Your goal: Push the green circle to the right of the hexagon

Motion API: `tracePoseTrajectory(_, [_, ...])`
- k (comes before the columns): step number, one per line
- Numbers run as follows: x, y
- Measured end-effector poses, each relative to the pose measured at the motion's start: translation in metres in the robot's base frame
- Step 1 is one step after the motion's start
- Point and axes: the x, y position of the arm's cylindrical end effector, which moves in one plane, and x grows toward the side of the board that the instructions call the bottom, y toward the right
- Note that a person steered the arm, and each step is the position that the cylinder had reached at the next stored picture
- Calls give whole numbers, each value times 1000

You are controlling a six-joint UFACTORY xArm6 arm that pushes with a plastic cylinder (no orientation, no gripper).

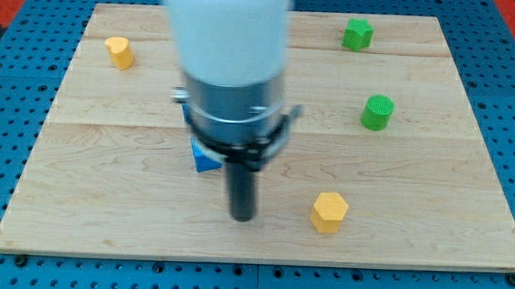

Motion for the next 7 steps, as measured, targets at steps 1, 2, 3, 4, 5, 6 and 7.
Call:
tracePoseTrajectory(1, [-40, 37])
tracePoseTrajectory(2, [-69, 119])
tracePoseTrajectory(3, [-104, 224])
tracePoseTrajectory(4, [-176, 232])
tracePoseTrajectory(5, [-183, 171])
tracePoseTrajectory(6, [-132, 148])
tracePoseTrajectory(7, [-136, 146])
